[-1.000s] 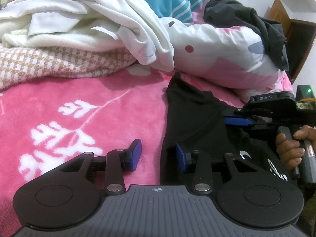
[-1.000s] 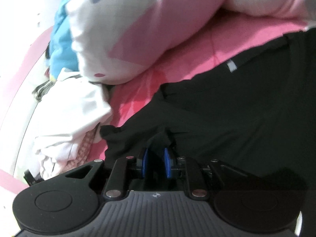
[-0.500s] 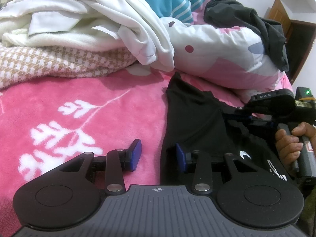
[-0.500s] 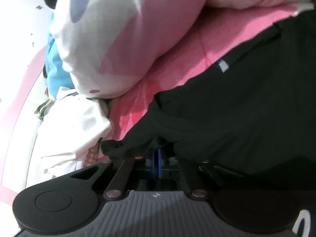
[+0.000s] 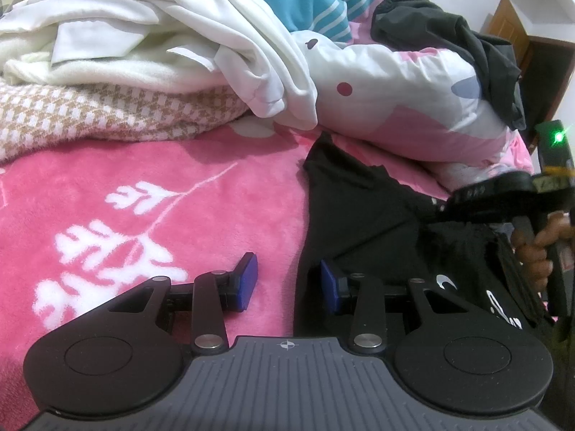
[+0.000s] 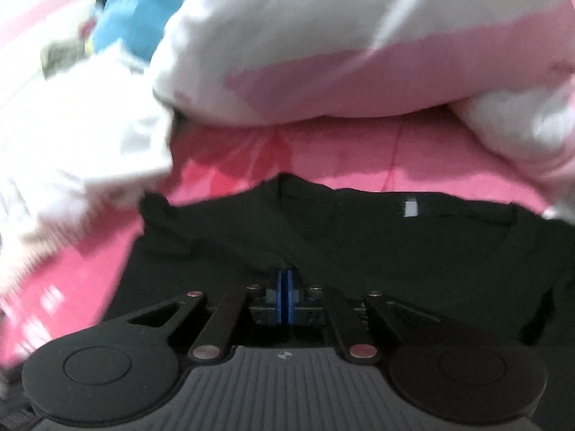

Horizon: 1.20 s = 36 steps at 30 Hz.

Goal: Fold clothes

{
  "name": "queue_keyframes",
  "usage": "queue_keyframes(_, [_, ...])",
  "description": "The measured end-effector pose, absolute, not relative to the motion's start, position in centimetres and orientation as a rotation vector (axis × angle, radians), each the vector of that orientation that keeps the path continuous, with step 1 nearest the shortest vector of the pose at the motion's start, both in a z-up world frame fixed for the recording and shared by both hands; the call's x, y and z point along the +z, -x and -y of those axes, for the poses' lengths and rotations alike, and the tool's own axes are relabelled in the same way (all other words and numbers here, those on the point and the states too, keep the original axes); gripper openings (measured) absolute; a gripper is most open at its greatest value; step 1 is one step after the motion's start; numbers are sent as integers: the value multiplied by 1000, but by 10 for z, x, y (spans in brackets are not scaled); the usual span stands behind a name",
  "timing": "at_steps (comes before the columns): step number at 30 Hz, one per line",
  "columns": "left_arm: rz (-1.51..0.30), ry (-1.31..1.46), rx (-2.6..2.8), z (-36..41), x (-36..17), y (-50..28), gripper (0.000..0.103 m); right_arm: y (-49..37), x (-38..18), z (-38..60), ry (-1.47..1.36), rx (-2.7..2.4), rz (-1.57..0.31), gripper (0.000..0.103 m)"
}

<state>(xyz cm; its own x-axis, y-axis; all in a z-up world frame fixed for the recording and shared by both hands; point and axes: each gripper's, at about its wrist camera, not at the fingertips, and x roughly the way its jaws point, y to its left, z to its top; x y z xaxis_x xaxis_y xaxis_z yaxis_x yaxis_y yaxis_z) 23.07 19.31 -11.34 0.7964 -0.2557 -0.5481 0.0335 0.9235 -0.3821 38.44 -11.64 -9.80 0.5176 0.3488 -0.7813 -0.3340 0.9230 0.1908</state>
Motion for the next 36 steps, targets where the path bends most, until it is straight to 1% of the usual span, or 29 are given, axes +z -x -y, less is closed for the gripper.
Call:
queue_keyframes(3, [-633,369,-160,-193,-113,-230,38,-375,-99,112,98,354,-893,4])
queue_keyframes(8, [-634,369,-160,-193,-114,-231,38,-349,-81,129,-9,459,-827,5])
queue_keyframes(12, [-633,368,-161,-194,-113,-231,38,-324,-76,110,52,641,-792,5])
queue_keyframes(14, [-633,375,-163,-195,-113,-230,38,-319,-83,102,97,696,-815,5])
queue_keyframes(16, [-633,382,-166,-196,-113,-230,38,-318,-98,102,146,665,-906,5])
queue_keyframes(18, [-633,389,-169,-197,-113,-229,38,-314,-100,115,140,613,-899,5])
queue_keyframes(20, [-633,396,-172,-198,-113,-229,38,-301,-89,121,171,597,-850,6])
queue_keyframes(22, [-633,403,-175,-200,-113,-228,38,-278,-76,116,237,672,-761,7])
queue_keyframes(24, [-633,410,-178,-201,-113,-228,38,-256,-73,100,323,750,-681,22])
queue_keyframes(25, [-633,414,-180,-201,-113,-228,38,-245,-71,93,366,788,-640,39])
queue_keyframes(26, [-633,418,-181,-202,-113,-227,38,-235,-70,85,410,825,-598,47])
queue_keyframes(28, [-633,425,-184,-203,-113,-227,38,-220,-77,67,541,861,-543,50])
queue_keyframes(30, [-634,433,-187,-204,-113,-228,38,-216,-91,57,647,844,-532,48])
queue_keyframes(31, [-634,436,-189,-205,-114,-228,38,-214,-98,52,700,835,-527,43])
queue_keyframes(33, [-634,441,-192,-206,-114,-228,38,-211,-106,47,767,808,-510,19])
queue_keyframes(34, [-634,443,-193,-206,-114,-228,38,-212,-105,48,768,791,-507,2])
queue_keyframes(36, [-635,447,-196,-207,-114,-228,38,-208,-101,49,762,778,-487,2])
